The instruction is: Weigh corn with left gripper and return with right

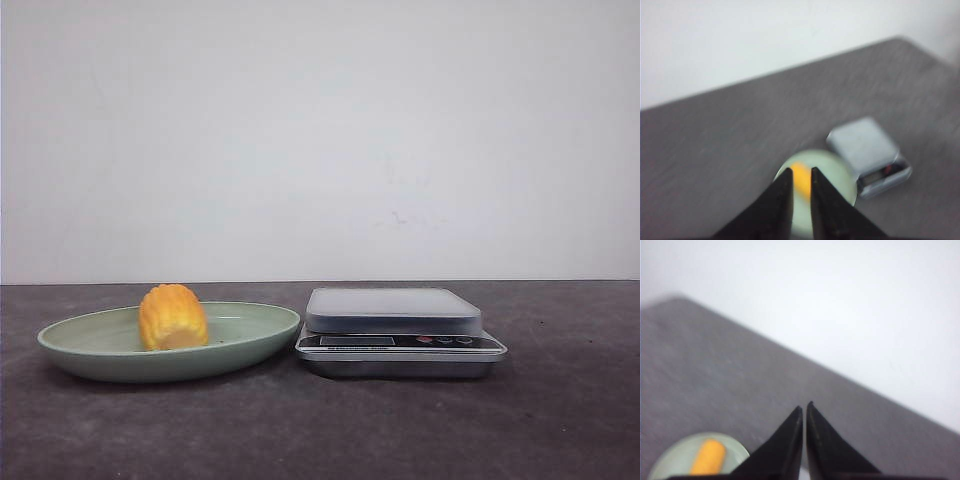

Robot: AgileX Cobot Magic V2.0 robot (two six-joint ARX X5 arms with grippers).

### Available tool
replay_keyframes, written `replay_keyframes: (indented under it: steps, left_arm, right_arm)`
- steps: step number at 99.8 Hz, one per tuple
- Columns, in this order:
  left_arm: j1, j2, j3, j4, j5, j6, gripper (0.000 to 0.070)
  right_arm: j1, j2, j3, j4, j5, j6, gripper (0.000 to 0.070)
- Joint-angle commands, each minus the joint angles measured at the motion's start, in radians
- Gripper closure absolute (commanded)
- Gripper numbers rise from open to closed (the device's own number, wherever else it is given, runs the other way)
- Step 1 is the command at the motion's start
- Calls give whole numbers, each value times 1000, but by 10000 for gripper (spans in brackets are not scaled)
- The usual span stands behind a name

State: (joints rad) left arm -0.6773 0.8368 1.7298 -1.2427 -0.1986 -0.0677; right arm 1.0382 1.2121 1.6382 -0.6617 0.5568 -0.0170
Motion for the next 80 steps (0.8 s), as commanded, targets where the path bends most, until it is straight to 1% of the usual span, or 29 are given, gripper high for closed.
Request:
replay_keyframes:
  steps: [1, 6, 13, 22, 28, 42, 53, 80]
  left_arm:
    - [-8, -15, -24, 111, 43, -18, 699]
    - [-8, -29, -58, 173, 61, -31, 699]
    - [-8, -40, -90, 223, 74, -32, 699]
    - [-8, -41, -104, 231, 75, -42, 699]
    - [-8, -39, -104, 222, 75, -54, 699]
    - [-8, -40, -104, 190, 77, -91, 699]
    - [-8, -43, -104, 161, 79, -167, 699]
    - [-8, -43, -104, 165, 79, -170, 699]
  right_arm:
    - [25, -54, -90, 66, -29, -96, 699]
    - [34, -112, -175, 109, -72, -118, 699]
    - [35, -186, -292, 163, -115, -121, 699]
    - [35, -258, -416, 224, -114, -119, 699]
    - [35, -286, -464, 229, -113, -109, 700]
    - [35, -298, -483, 170, -113, -88, 699]
    - [35, -298, -483, 164, -113, -88, 700]
    - [35, -299, -483, 164, -112, -88, 699]
